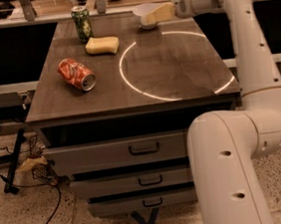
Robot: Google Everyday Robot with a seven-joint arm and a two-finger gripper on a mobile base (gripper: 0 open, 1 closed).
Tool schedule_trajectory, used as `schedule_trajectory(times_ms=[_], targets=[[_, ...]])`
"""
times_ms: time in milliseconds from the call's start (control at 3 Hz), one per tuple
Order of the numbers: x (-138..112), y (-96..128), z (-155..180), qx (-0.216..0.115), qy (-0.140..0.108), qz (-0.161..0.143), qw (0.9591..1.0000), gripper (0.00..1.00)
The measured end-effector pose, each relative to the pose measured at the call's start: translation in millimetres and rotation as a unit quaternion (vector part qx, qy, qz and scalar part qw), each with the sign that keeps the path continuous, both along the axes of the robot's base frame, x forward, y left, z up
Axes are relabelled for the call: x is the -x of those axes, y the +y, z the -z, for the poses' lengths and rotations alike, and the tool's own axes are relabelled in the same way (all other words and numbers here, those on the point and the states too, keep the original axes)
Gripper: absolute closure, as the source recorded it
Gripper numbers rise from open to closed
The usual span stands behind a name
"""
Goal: Move sponge near green can
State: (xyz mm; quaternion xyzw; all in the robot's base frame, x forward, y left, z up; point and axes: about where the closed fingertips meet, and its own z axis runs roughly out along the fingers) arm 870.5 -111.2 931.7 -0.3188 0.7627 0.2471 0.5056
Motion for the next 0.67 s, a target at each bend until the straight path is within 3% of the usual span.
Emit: schedule_trajectory(times_ms=[333, 667], targets=[[27.6, -90.7, -56.6, -0.022, -0.050, 0.053, 0.9971, 0.00], [28.4, -90.3, -61.5, -0.023, -0.057, 0.054, 0.9967, 0.00]])
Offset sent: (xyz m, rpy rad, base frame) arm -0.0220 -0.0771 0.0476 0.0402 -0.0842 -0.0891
